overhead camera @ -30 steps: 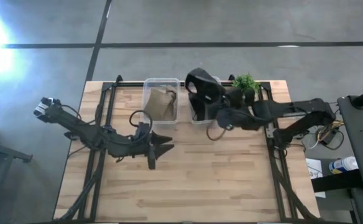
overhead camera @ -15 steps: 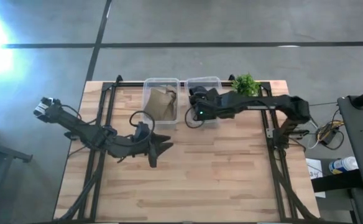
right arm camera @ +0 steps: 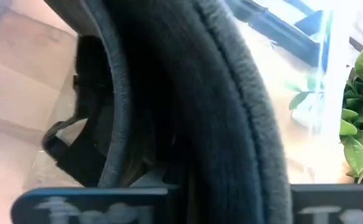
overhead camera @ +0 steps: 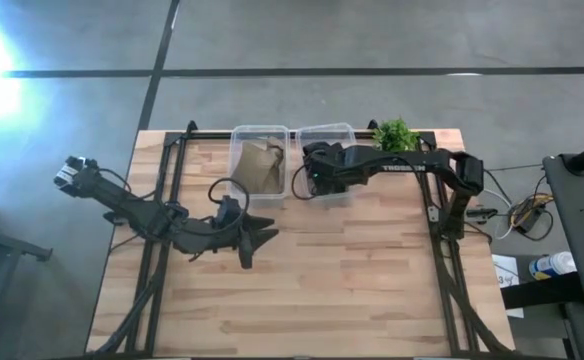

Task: Pick & Place hat
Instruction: Put the black cap into the right transparent bin

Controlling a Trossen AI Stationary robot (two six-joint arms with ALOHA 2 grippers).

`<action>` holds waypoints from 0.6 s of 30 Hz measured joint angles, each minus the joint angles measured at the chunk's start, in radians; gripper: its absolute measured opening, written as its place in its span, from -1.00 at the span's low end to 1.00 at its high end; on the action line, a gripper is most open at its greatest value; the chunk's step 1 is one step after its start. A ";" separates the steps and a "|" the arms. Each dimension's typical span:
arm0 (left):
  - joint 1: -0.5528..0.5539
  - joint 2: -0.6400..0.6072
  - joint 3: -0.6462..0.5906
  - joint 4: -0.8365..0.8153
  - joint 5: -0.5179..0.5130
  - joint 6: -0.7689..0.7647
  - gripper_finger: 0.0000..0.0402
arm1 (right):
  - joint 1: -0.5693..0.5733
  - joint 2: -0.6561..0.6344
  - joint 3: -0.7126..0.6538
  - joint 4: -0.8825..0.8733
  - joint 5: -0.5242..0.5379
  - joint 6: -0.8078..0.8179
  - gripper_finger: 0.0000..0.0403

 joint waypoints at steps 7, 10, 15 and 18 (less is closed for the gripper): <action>0.000 0.000 -0.001 -0.004 0.000 0.000 -0.19 | 0.011 -0.064 0.000 0.017 -0.010 -0.026 -0.65; 0.000 0.000 -0.001 -0.005 -0.006 0.001 -0.19 | 0.019 -0.103 0.000 0.020 -0.009 -0.026 -0.50; 0.000 0.000 -0.001 -0.011 -0.039 0.004 -0.19 | 0.035 -0.143 0.000 0.033 -0.014 -0.038 -0.24; 0.000 0.000 -0.001 -0.011 -0.048 0.016 -0.19 | 0.071 -0.189 0.000 0.055 -0.007 -0.090 -0.12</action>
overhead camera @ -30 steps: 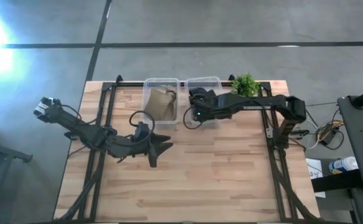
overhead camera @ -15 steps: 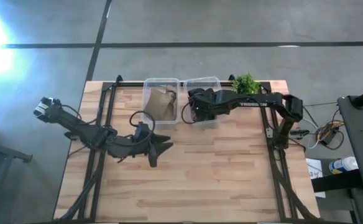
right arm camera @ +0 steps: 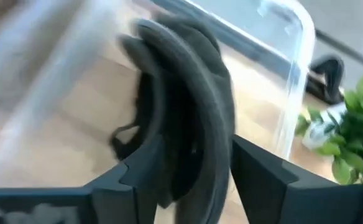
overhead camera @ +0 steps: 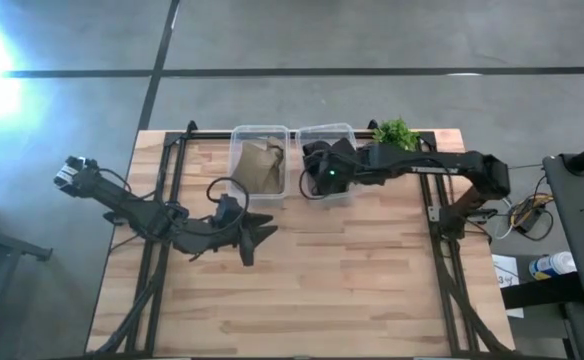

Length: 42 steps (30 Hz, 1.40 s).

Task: Pick & Place hat
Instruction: Put the black cap into the right transparent bin, then return to Home Position

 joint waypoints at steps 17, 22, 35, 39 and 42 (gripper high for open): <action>0.065 0.001 -0.012 -0.003 0.274 0.019 -0.19 | 0.362 -0.349 -0.126 0.290 -0.105 -0.212 -0.22; 0.116 -0.007 -0.037 0.020 0.417 0.064 -0.19 | 0.398 -0.461 -0.285 0.304 -0.085 -0.162 -0.28; 0.209 -0.029 -0.068 0.125 0.745 0.104 -0.19 | 0.410 -0.761 -0.496 0.321 -0.125 -0.104 -0.28; 0.238 -0.033 -0.082 0.172 0.822 0.169 -0.19 | 0.410 -0.865 -0.586 0.564 -0.303 -0.318 -0.28; 0.261 -0.048 -0.124 0.237 0.888 0.196 -0.19 | 0.407 -0.947 -0.681 0.728 -0.413 -0.398 -0.31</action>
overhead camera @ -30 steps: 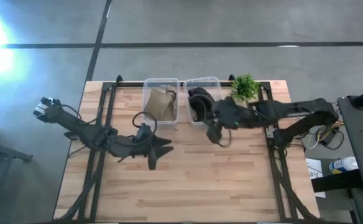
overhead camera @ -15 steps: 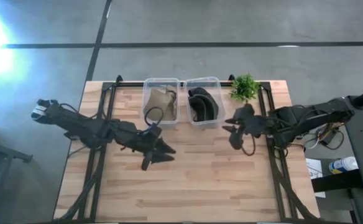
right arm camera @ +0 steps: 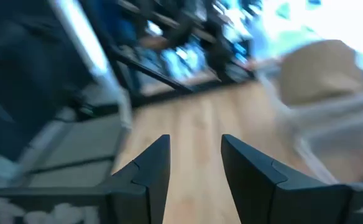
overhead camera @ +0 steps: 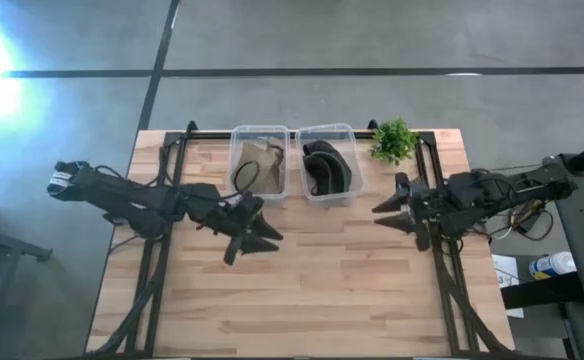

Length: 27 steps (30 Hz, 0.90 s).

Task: Pick & Place hat
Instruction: Return to Home Position

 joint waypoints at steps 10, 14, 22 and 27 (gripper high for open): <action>0.073 -0.223 -0.319 0.216 0.063 -0.001 -0.19 | 0.001 -0.244 -0.327 0.294 -0.034 0.103 -0.34; 0.078 -0.382 -0.469 0.294 0.059 0.026 -0.19 | 0.001 -0.297 -0.396 0.333 -0.031 0.131 -0.31; 0.078 -0.678 -0.684 0.322 0.052 0.030 -0.19 | 0.000 -0.324 -0.460 0.353 -0.023 0.140 -0.32; 0.081 -0.813 -0.785 0.322 0.021 0.050 -0.19 | 0.000 -0.324 -0.527 0.512 0.042 0.069 -0.35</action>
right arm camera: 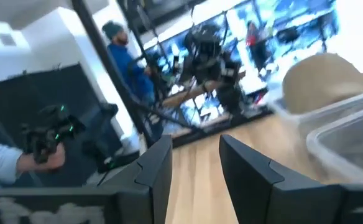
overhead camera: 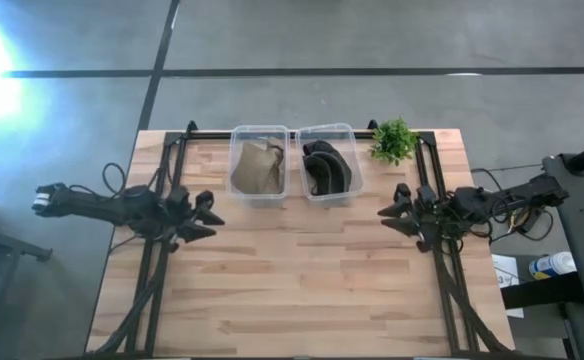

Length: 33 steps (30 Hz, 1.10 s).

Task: Pick & Place hat
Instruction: Return to Home Position

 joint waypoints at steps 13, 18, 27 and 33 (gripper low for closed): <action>0.002 -0.194 -0.158 -0.022 -0.047 0.045 -0.19 | -0.001 0.003 -0.163 0.069 0.218 0.073 -0.32; 0.003 -0.199 -0.157 -0.080 -0.048 0.049 -0.19 | -0.001 0.005 -0.233 0.060 0.217 0.074 -0.35; 0.003 -0.197 -0.158 -0.080 -0.046 0.022 -0.19 | -0.001 0.006 -0.232 -0.160 0.215 0.074 -0.34; 0.003 -0.200 -0.159 -0.082 -0.046 0.021 -0.19 | -0.001 0.017 -0.232 -0.161 0.215 0.074 -0.32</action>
